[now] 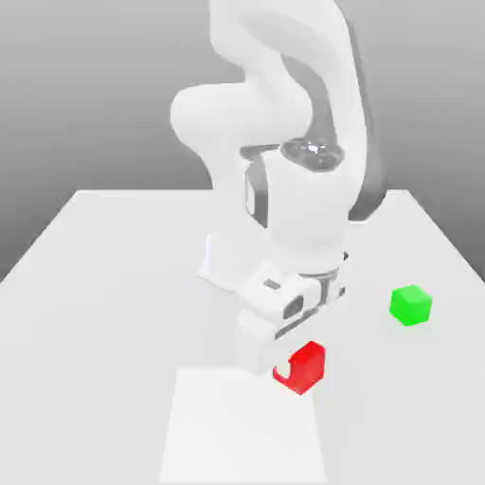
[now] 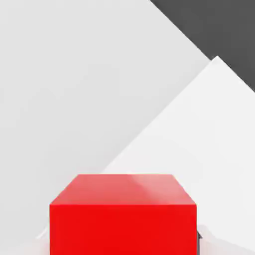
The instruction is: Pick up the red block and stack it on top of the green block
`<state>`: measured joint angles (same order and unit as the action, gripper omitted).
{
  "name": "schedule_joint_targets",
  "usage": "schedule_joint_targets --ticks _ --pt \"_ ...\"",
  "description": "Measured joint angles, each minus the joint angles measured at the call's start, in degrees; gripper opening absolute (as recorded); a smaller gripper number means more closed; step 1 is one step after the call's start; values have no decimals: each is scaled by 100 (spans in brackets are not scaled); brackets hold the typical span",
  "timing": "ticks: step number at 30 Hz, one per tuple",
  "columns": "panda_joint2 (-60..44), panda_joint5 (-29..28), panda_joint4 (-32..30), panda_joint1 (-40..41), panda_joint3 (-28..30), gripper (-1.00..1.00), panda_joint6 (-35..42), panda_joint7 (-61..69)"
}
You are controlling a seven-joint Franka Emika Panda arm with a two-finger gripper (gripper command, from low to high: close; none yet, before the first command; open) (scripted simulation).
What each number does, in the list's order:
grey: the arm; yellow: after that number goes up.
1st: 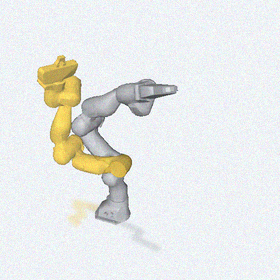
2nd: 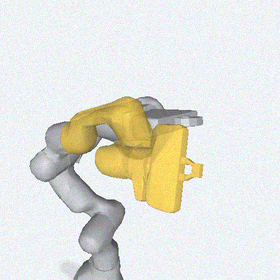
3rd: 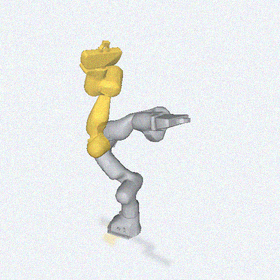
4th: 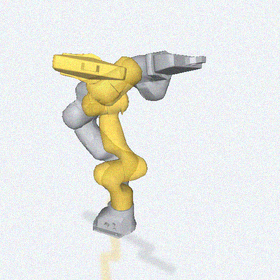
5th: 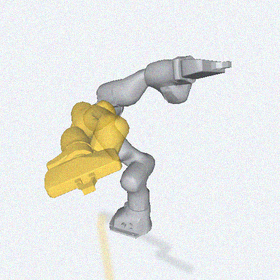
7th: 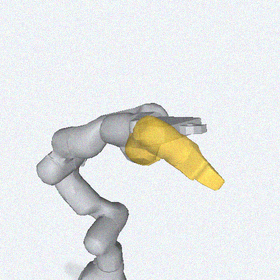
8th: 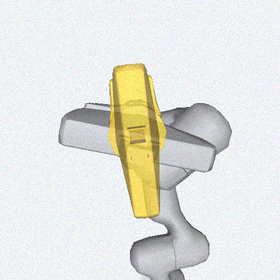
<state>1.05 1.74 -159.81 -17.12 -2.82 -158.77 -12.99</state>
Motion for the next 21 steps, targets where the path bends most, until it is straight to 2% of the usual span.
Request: schedule_joint_targets --ticks 13,17,20,21 --pt "1220 982 -634 -2600 -1930 -100 536 -1033" --pt "610 569 -647 -2513 -2145 -100 -77 -1410" --pt "-21 -166 -635 -2381 -2086 -100 -658 -1926" --pt "-210 -438 -629 -2402 -1973 100 -823 -2113"
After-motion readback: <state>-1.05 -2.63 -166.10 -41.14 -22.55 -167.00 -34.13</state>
